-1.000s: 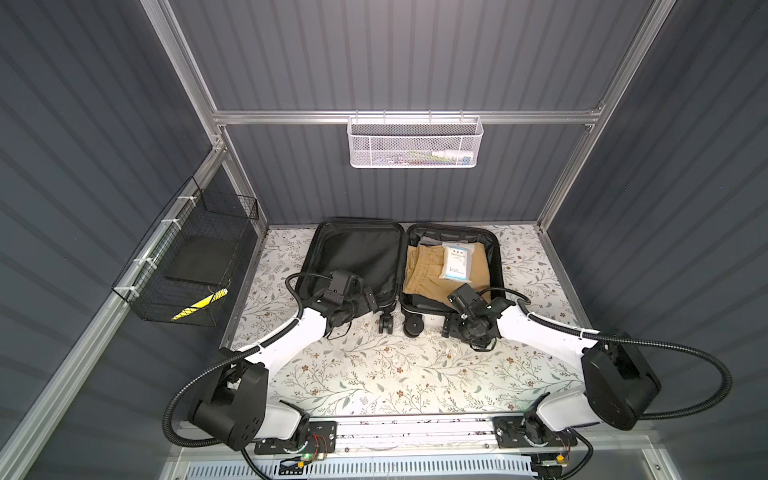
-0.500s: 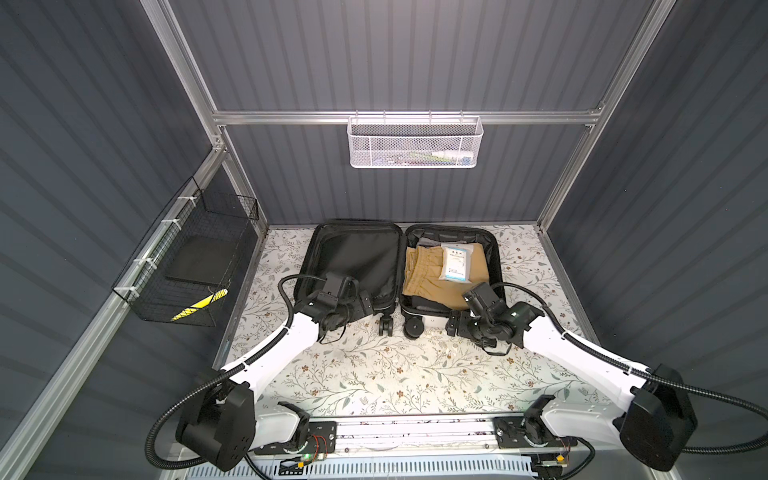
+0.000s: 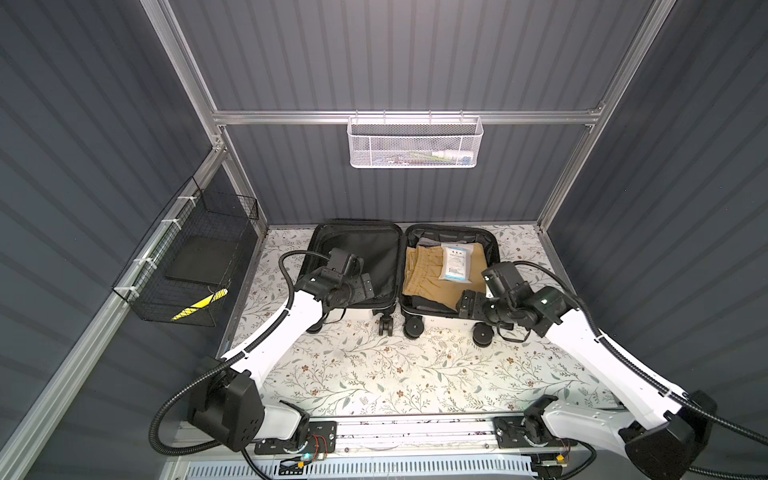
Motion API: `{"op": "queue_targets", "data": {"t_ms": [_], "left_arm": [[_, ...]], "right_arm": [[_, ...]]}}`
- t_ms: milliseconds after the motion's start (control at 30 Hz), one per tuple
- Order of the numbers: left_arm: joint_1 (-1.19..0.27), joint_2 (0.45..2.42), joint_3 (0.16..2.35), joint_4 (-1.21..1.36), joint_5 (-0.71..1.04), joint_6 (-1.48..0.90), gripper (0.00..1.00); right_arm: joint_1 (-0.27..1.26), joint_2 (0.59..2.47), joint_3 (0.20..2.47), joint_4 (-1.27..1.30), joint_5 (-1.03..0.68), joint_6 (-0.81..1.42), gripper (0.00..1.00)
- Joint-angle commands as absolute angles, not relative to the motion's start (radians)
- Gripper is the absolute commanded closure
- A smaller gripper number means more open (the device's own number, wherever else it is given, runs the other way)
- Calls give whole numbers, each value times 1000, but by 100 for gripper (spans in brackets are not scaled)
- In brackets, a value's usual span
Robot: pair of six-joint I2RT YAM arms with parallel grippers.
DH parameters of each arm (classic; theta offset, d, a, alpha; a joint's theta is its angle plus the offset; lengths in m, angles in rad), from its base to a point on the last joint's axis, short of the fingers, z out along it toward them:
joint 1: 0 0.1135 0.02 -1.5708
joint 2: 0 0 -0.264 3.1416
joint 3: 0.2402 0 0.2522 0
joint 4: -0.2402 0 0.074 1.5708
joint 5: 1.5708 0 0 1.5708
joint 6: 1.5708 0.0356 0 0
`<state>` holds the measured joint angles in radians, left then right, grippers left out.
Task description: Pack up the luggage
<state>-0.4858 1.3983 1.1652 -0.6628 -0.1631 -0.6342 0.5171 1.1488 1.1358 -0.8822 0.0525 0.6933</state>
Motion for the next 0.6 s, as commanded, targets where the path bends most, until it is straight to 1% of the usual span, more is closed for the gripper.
{"op": "queue_targets", "data": {"t_ms": [0,133,333,433,567], "left_arm": [[-492,1403,1203,-737,-225,-577,0],[-492,1390,1197,-695,-188,-553,0],[-492,1344,1176,-631,-179,-503,0],[-491,1337,1184,-616,-192,-488,0],[-484,1380,1232,-643,-178,-486,0]], "right_arm": [[446,1129,1214,-1002,54,582,1],[353,1137,1273,-1054,-2,526,1],[299,1136,1237,-1021,-28,543,1],[284,1148,1216,-994,-12,574,1],[260,1174,1211,-969,24,590,1]]}}
